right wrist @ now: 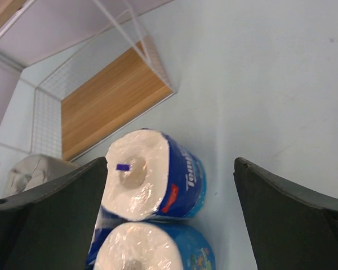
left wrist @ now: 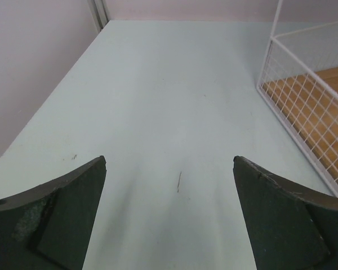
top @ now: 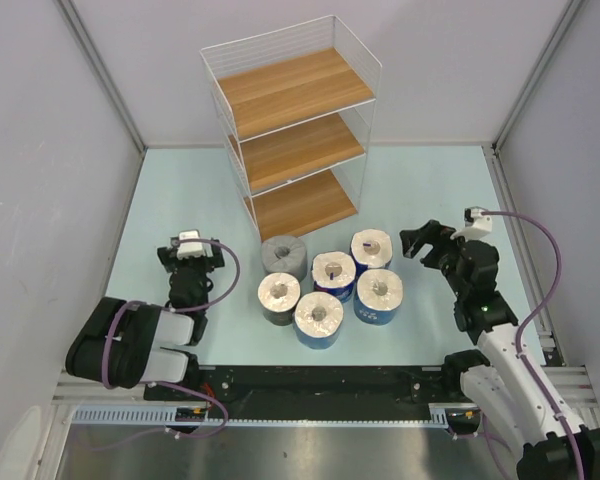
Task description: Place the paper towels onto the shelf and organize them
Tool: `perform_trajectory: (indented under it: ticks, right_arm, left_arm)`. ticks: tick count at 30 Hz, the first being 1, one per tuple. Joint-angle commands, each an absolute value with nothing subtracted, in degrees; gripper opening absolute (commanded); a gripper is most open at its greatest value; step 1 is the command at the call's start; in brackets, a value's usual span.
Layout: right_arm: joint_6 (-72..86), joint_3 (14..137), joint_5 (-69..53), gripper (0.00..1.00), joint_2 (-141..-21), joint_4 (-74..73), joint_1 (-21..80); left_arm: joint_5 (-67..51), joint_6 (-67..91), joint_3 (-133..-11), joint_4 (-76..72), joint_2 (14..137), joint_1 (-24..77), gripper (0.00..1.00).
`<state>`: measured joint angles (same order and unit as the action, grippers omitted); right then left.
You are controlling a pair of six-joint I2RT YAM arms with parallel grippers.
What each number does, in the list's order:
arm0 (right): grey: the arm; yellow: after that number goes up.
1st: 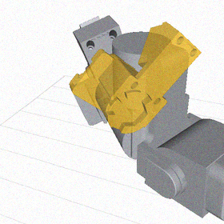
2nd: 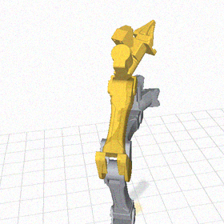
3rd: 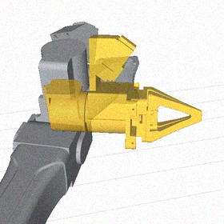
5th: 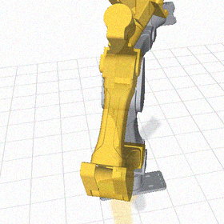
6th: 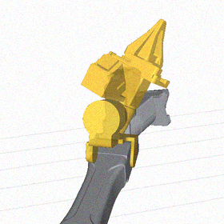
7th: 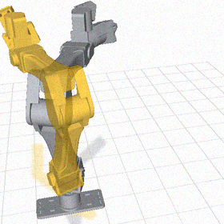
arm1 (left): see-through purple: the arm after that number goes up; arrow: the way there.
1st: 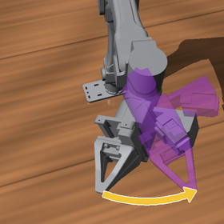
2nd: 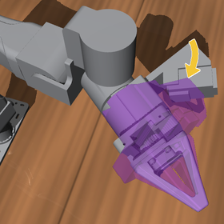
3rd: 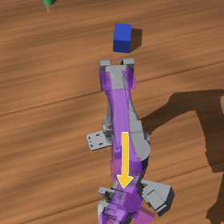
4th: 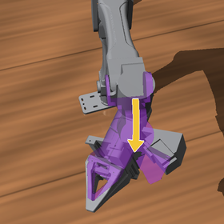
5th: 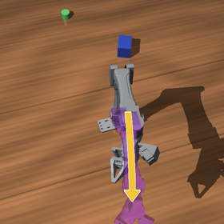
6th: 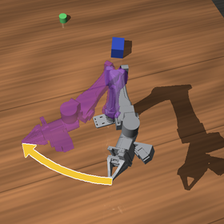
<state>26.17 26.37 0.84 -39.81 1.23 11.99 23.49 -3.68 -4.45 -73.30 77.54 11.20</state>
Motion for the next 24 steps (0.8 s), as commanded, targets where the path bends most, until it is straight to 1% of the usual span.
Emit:
perform_trajectory:
  ticks: [1, 3, 4, 6, 7, 13, 15, 16, 17, 20, 24]
  right_arm:
    - [24.26, 29.96, -7.91, 0.99, -41.12, 0.45, 11.87]
    - [23.47, 31.37, -9.22, 0.98, -43.41, -2.09, 11.87]
    - [23.55, 32.68, -9.58, 0.98, -45.68, -2.46, 11.87]
    - [23.99, 33.48, -10.54, 0.97, -47.63, -2.46, 11.87]
    - [24.26, 33.92, -10.55, 0.96, -49.03, -2.2, 11.95]
    - [26.11, 36.73, -10.46, 0.95, -54.22, -4.12, 13.09]
    - [25.75, 38.05, -10.63, 0.95, -57.12, -5.27, 13.71]
    - [25.58, 38.32, -10.98, 0.94, -58.09, -5.45, 14.06]
    - [25.4, 38.84, -11.6, 0.93, -59.4, -5.36, 15.19]
    - [24.52, 39.72, -11.34, 0.93, -61.17, -5.36, 17.74]
    - [23.91, 42.18, -7.39, 0.88, -64.59, -7.38, 20.48]
  left_arm:
    - [28.98, -5.71, -2.98, -83.07, 75.07, 12.65, 1.0]
    - [36.09, -7.9, -7.36, -74.06, 69.37, 16.5, 1.0]
    - [34.21, -8.52, -13.04, -60.17, 67.17, 16.78, 1.0]
    - [33.13, -6.7, -17.82, -48.4, 63.04, 16.96, 1.0]
    - [32.26, -5.46, -21.5, -45.38, 61.89, 16.96, 1.0]
    - [30.24, -0.44, -28.81, -31.39, 54.59, 17.05, 1.0]
    - [29.19, 5.26, -31.18, -25.35, 52.4, 17.05, 1.0]
    - [27.87, 6.32, -31.9, -23.83, 52.12, 16.96, 1.0]
    - [23.16, 6.94, -32.51, -22.95, 51.95, 16.96, 1.0]
    - [17.08, 8.86, -34.71, -20.31, 51.77, 17.05, 1.0]
    - [14.77, 10.11, -36.38, -16.35, 50.19, 17.05, 1.0]
